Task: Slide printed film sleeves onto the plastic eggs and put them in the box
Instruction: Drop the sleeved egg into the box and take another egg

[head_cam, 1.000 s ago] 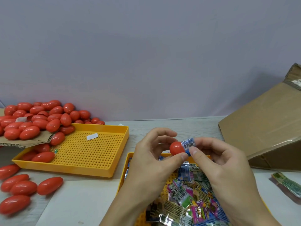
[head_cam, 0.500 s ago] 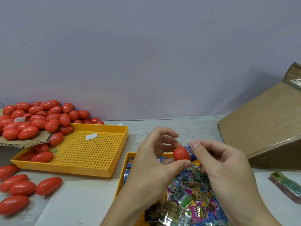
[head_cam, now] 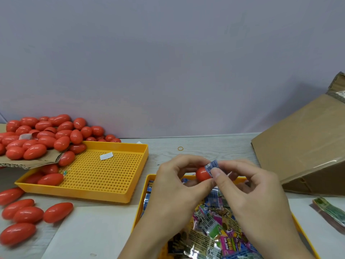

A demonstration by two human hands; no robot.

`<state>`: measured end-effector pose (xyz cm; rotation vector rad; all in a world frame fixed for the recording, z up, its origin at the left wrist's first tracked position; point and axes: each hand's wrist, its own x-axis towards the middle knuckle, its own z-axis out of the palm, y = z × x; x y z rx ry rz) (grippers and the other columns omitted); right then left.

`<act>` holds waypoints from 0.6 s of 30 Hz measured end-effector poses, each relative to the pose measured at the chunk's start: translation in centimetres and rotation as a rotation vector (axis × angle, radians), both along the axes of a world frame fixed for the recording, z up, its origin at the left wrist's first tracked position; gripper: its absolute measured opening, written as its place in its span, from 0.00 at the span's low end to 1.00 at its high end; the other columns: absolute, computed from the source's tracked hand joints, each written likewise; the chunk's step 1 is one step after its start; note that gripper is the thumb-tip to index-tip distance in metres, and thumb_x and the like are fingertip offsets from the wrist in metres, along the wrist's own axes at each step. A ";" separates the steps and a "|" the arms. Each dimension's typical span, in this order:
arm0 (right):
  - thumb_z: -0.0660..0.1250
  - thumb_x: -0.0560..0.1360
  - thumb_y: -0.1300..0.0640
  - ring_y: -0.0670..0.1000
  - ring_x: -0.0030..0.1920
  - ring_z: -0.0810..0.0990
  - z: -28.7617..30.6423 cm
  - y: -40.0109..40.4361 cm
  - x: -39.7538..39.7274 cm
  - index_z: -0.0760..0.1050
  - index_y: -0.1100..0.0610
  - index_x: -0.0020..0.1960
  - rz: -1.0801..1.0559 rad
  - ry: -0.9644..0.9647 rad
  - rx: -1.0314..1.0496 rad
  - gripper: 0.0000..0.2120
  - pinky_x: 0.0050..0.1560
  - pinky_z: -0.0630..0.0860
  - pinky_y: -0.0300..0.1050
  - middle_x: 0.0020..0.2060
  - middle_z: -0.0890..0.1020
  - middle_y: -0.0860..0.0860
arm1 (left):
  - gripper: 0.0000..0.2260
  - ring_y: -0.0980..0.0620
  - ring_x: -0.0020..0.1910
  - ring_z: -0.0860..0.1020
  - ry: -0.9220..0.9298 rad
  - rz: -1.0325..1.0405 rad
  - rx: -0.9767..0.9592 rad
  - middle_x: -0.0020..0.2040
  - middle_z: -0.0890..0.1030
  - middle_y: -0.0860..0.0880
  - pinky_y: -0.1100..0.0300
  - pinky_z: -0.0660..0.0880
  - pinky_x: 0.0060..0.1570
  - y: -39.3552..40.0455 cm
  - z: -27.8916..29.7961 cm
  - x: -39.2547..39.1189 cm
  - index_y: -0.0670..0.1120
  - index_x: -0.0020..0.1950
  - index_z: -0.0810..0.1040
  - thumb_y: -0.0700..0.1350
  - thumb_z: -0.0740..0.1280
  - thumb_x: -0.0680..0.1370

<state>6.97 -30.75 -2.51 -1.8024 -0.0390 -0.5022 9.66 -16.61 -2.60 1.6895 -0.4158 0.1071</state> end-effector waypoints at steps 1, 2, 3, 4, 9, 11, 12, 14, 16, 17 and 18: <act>0.73 0.69 0.48 0.44 0.34 0.77 -0.1 0.0 0.0 0.82 0.42 0.46 0.000 -0.011 -0.065 0.06 0.30 0.71 0.32 0.42 0.80 0.41 | 0.10 0.55 0.53 0.83 0.008 0.012 -0.021 0.48 0.85 0.52 0.60 0.81 0.50 0.0 0.0 0.0 0.49 0.50 0.84 0.38 0.77 0.71; 0.72 0.70 0.52 0.45 0.33 0.75 -0.2 0.0 -0.1 0.81 0.41 0.48 -0.005 -0.021 -0.135 0.09 0.30 0.69 0.32 0.44 0.78 0.40 | 0.10 0.55 0.52 0.83 0.015 0.024 -0.036 0.48 0.85 0.52 0.58 0.82 0.49 0.0 0.0 0.1 0.49 0.50 0.84 0.38 0.77 0.71; 0.71 0.70 0.55 0.46 0.35 0.75 -0.4 0.0 -0.2 0.79 0.40 0.50 -0.015 -0.027 -0.196 0.12 0.32 0.70 0.32 0.45 0.76 0.40 | 0.11 0.55 0.52 0.83 0.022 0.034 -0.050 0.47 0.85 0.52 0.55 0.82 0.49 0.0 0.1 0.1 0.49 0.49 0.84 0.37 0.77 0.71; 0.71 0.70 0.58 0.45 0.38 0.75 -0.4 0.1 -0.2 0.78 0.40 0.52 -0.029 -0.032 -0.250 0.16 0.34 0.71 0.33 0.47 0.75 0.38 | 0.11 0.55 0.52 0.83 0.028 0.043 -0.065 0.47 0.86 0.52 0.54 0.83 0.48 0.1 0.1 0.1 0.49 0.49 0.84 0.36 0.77 0.71; 0.72 0.66 0.46 0.42 0.49 0.71 -0.3 1.0 -0.3 0.70 0.38 0.56 -0.113 -0.065 -0.495 0.20 0.42 0.66 0.32 0.51 0.69 0.36 | 0.11 0.53 0.53 0.83 0.058 0.049 -0.125 0.48 0.86 0.51 0.53 0.82 0.49 0.1 0.0 0.2 0.48 0.50 0.84 0.36 0.77 0.71; 0.70 0.64 0.42 0.43 0.51 0.72 -0.4 1.1 -0.2 0.71 0.40 0.56 -0.136 -0.065 -0.516 0.21 0.42 0.66 0.34 0.50 0.70 0.38 | 0.12 0.52 0.54 0.83 0.058 0.038 -0.119 0.49 0.86 0.51 0.52 0.81 0.52 -0.2 -0.1 0.2 0.49 0.50 0.84 0.38 0.78 0.70; 0.70 0.64 0.41 0.45 0.52 0.73 -0.4 1.1 -0.2 0.73 0.43 0.55 -0.159 -0.084 -0.517 0.21 0.42 0.66 0.35 0.49 0.71 0.40 | 0.12 0.52 0.53 0.83 0.057 0.032 -0.118 0.49 0.86 0.50 0.51 0.81 0.53 -0.3 -0.1 0.1 0.49 0.50 0.84 0.40 0.78 0.69; 0.70 0.63 0.42 0.48 0.50 0.75 -0.4 0.9 -0.2 0.75 0.47 0.53 -0.217 -0.129 -0.518 0.19 0.39 0.66 0.35 0.47 0.73 0.43 | 0.12 0.52 0.52 0.83 0.060 0.022 -0.117 0.49 0.86 0.50 0.51 0.81 0.52 -0.6 -0.2 0.1 0.49 0.50 0.84 0.43 0.76 0.68; 0.72 0.63 0.44 0.50 0.47 0.76 -0.3 0.9 -0.2 0.78 0.50 0.51 -0.254 -0.153 -0.529 0.19 0.37 0.66 0.35 0.45 0.74 0.45 | 0.11 0.51 0.52 0.83 0.085 -0.003 -0.127 0.49 0.86 0.49 0.52 0.81 0.51 -0.8 -0.3 0.1 0.50 0.50 0.83 0.45 0.76 0.68; 0.72 0.63 0.45 0.50 0.46 0.76 -0.3 0.9 -0.2 0.78 0.51 0.51 -0.259 -0.160 -0.537 0.18 0.37 0.66 0.35 0.45 0.74 0.45 | 0.10 0.51 0.52 0.84 0.107 -0.017 -0.143 0.49 0.85 0.49 0.52 0.81 0.50 -0.8 -0.4 0.1 0.51 0.49 0.83 0.45 0.75 0.68; 0.74 0.63 0.46 0.51 0.46 0.76 -0.4 0.9 -0.2 0.78 0.51 0.51 -0.257 -0.166 -0.544 0.18 0.37 0.67 0.36 0.45 0.74 0.45 | 0.10 0.50 0.51 0.84 0.133 -0.028 -0.164 0.50 0.85 0.49 0.52 0.81 0.50 -0.8 -0.5 0.1 0.52 0.48 0.82 0.44 0.75 0.68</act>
